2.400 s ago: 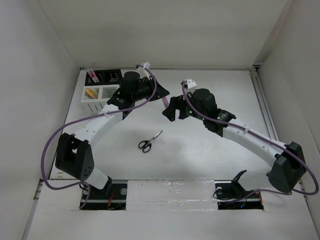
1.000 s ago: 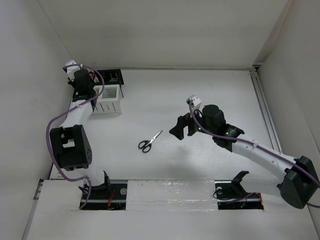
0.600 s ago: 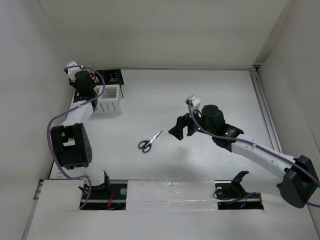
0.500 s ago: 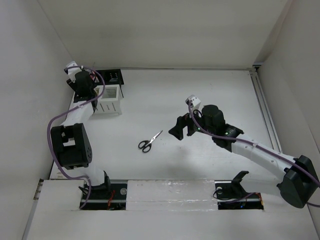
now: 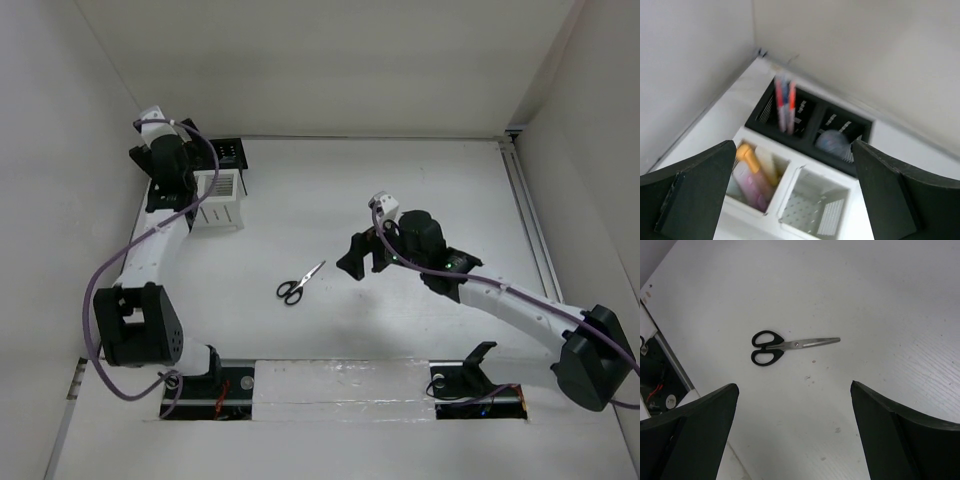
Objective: Sort the stationery into containers
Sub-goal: Place the stationery into the container, then grab a piece of stationery with the right arm
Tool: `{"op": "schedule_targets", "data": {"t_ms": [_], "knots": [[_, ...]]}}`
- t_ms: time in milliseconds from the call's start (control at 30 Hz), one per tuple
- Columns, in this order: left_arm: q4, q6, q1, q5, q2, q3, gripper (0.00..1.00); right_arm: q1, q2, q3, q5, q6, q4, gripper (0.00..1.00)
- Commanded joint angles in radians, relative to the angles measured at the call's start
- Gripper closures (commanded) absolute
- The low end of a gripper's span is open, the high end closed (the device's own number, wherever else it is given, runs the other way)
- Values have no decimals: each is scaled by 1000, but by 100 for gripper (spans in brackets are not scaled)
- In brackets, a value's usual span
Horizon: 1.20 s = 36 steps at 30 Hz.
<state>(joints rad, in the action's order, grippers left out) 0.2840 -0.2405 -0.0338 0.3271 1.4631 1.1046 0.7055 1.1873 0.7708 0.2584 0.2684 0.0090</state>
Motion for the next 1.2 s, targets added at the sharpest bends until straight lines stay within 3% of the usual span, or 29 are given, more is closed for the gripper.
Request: {"op": "schedule_targets", "data": {"t_ms": [0,67,133,200,300,400,533,733,933,1167], "knots": [[-67,-14,-6,-100,-113,119,0,15,-2,22,-86,17,23,0],[-158,-25,39,-115,-150,187,0,28,-2,47,-125,26,0,0],[-222,36,131,65,-159,237,0,60,21,91,-211,35,-59,0],[-316,112,296,262,-172,306,0,100,60,129,-316,78,-111,0],[-495,51,439,378,-172,397,0,190,113,195,-551,219,-194,0],[-656,-80,439,316,-194,429,0,281,168,251,-729,333,-248,0],[-759,-208,439,268,-304,309,0,370,277,326,-899,492,-334,0],[-819,-427,439,311,-516,63,0,416,438,436,-918,603,-379,5],[-758,-364,439,259,-716,-140,0,446,596,498,-872,667,-377,11],[-750,-304,439,201,-670,-131,0,496,741,647,-915,761,-489,17]]}}
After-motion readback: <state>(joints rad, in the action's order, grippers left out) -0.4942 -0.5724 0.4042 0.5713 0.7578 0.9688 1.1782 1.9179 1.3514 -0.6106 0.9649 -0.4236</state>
